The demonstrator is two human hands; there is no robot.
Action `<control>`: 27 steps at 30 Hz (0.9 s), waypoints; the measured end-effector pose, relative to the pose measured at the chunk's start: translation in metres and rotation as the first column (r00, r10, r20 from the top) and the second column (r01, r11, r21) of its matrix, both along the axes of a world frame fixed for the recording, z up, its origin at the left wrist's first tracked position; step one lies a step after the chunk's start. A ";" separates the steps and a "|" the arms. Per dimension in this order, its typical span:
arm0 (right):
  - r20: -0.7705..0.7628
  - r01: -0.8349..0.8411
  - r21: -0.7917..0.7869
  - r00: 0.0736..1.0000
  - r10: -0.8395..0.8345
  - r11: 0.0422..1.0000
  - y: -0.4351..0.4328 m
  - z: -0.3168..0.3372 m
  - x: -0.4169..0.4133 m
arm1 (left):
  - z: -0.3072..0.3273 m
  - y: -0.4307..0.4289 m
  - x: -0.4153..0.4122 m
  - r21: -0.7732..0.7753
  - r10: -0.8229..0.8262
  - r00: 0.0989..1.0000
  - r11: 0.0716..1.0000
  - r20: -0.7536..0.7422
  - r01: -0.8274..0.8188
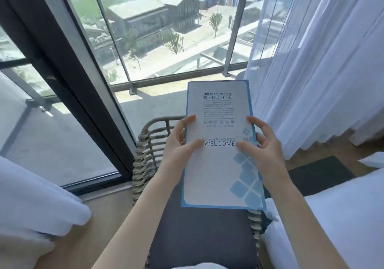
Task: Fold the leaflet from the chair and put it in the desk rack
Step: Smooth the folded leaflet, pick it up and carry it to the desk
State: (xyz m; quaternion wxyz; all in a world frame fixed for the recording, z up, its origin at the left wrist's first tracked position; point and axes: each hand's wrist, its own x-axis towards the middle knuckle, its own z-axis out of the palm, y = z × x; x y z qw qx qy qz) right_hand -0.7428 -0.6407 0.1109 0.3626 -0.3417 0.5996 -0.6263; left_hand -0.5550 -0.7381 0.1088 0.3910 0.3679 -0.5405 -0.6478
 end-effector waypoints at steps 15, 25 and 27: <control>0.001 -0.169 -0.054 0.986 0.169 0.984 -0.037 0.014 0.035 | 0.015 0.001 0.046 -0.077 0.226 0.974 0.971 -0.003 -0.226; 0.034 -0.522 -0.062 0.851 0.525 0.851 -0.089 0.017 0.140 | 0.015 0.025 0.161 -0.112 0.589 0.808 0.804 0.012 -0.584; 0.034 -0.610 -0.063 0.789 0.613 0.790 -0.095 0.018 0.177 | 0.014 0.041 0.195 -0.100 0.665 0.747 0.743 -0.006 -0.662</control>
